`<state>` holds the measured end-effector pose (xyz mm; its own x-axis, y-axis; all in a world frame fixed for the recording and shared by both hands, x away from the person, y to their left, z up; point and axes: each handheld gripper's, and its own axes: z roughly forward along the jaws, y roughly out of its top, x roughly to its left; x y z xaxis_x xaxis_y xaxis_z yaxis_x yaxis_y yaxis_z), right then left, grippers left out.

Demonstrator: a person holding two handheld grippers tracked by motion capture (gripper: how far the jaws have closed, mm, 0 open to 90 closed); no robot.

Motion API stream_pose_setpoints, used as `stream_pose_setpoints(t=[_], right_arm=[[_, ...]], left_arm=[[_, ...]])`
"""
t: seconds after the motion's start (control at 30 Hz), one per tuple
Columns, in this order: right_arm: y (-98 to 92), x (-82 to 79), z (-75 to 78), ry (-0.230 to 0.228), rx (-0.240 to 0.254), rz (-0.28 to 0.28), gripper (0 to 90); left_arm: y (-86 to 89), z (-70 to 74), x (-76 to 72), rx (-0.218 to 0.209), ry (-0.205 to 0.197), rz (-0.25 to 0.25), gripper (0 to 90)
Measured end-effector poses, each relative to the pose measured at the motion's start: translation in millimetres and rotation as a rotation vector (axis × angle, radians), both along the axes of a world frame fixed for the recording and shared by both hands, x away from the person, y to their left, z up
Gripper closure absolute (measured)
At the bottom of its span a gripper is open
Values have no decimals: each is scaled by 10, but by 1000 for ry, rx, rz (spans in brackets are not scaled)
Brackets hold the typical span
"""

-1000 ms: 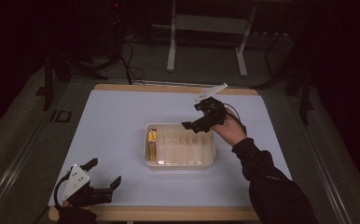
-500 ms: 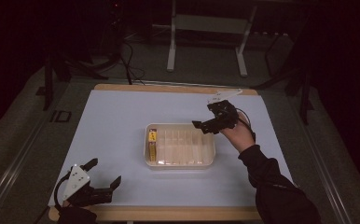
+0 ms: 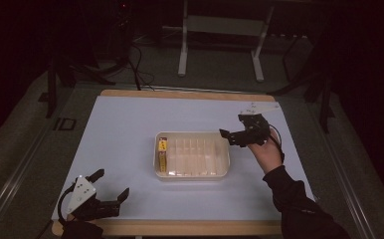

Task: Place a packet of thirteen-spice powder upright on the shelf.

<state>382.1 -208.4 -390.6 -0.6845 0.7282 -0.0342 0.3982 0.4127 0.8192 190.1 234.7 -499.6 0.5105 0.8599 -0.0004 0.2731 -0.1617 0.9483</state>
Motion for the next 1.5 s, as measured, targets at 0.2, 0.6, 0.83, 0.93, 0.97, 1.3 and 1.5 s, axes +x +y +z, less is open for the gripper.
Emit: stream_pose_setpoints(t=[0.2, 0.6, 0.83, 0.93, 0.97, 1.3, 1.5], right_arm=[[-151, -70, -96, -42, 34, -41, 109], [-405, -250, -289, -81, 79, -122, 108], [-543, -368, -351, -75, 89, -154, 109], [-597, -426, -371, -81, 94, -175, 109], [-611, -445, -379, -79, 97, -181, 108], [-706, -598, -504, -87, 101, -207, 108], [-752, -652, -558, -82, 102, -221, 109]], left_arm=[[-6, 0, 0, 2, -2, -2, 0], [-2, 6, -8, 2, -3, -3, 0], [-5, 6, -9, 2, -3, -4, 0], [-7, 7, -10, 2, -5, -4, 0], [-7, 7, -10, 2, -5, -4, 0], [-9, 12, -15, 2, -7, -6, 0], [-9, 14, -17, 5, -8, -9, 0]])
